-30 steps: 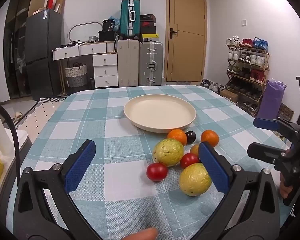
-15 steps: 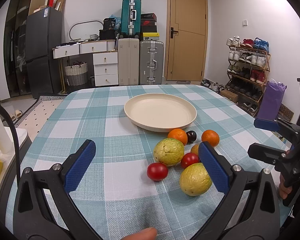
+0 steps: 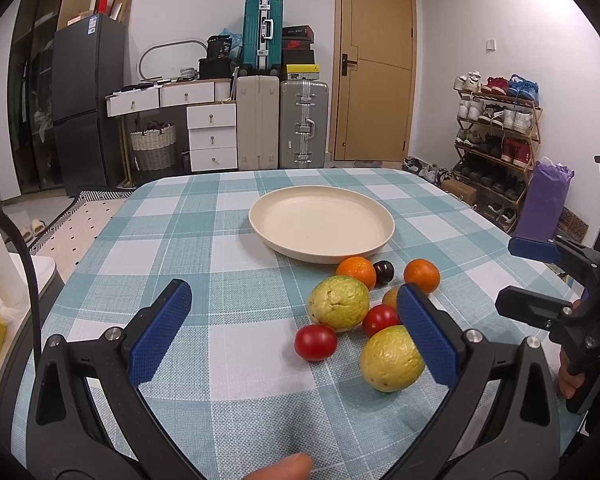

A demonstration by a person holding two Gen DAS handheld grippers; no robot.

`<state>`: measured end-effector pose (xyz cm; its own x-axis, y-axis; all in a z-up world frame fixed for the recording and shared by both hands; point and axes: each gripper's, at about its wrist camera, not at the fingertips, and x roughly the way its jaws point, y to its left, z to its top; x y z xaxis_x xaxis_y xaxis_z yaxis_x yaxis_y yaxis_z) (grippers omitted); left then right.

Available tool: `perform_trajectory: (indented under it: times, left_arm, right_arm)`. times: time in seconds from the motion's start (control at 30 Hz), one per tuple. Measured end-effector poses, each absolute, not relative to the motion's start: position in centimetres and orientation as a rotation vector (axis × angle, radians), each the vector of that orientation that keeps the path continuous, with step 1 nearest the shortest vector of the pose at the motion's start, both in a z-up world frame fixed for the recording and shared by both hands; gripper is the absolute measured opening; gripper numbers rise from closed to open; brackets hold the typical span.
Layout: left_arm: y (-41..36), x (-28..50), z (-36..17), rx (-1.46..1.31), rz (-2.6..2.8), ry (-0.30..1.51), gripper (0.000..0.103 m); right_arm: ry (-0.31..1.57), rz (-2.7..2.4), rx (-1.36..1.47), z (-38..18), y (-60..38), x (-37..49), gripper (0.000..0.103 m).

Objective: Organize fruits

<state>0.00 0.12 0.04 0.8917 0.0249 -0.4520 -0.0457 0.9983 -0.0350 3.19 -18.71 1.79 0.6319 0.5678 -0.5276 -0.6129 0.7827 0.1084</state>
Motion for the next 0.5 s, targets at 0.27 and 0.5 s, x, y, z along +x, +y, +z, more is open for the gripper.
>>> perform_trajectory:
  times: [0.27, 0.5]
  left_arm:
    - [0.1, -0.07, 0.01, -0.046, 0.034, 0.466, 0.103]
    - [0.09, 0.0, 0.02, -0.046, 0.033, 0.466, 0.103]
  right_arm:
    - [0.576, 0.675, -0.082, 1.79, -18.72, 3.23, 0.103]
    - [0.576, 0.676, -0.084, 1.76, -18.71, 3.26, 0.103]
